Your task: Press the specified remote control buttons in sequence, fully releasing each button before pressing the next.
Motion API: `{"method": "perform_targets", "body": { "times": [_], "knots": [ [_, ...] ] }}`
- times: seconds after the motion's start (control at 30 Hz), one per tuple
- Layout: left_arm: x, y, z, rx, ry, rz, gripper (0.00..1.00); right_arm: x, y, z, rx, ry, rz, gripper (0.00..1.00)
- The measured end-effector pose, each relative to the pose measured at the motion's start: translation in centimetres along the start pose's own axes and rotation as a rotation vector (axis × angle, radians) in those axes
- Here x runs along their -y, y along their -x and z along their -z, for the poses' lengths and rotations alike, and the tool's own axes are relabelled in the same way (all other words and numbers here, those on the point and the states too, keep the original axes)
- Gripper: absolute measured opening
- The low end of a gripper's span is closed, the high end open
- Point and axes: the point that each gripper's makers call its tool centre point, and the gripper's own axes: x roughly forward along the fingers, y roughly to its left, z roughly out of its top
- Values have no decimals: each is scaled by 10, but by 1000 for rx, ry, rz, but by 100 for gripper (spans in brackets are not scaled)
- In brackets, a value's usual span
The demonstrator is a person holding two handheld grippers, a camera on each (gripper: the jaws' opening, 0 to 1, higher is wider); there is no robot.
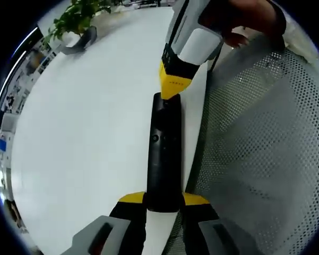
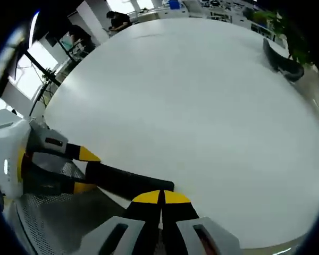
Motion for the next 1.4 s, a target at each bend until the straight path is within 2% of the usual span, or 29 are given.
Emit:
{"method": "perform_targets", "body": {
  "times": [0.17,0.3,0.37,0.5,0.8,0.97,1.13,1.4],
  "knots": [
    [0,-1,-1,6,6,6,23,3,0,0,-24,-98,-25,0],
    [0,-1,0,2,27,-3,24,3,0,0,-22,-105,-36,0],
    [0,0,1,27,28,2,24,2,1,1,-14,-94,-40,0],
    [0,2,1,122,44,2,24,1,0,0,-2,-89,-39,0],
    [0,3,0,282,76,-12,24,1,0,0,-26,-62,-46,0],
    [0,3,0,322,67,-14,24,1,1,0,-20,-85,-62,0],
    [0,4,-1,366,78,-35,24,-1,2,1,14,-63,-69,0],
    [0,4,-3,393,85,-24,24,-1,1,0,14,-41,-59,0]
  ]
}}
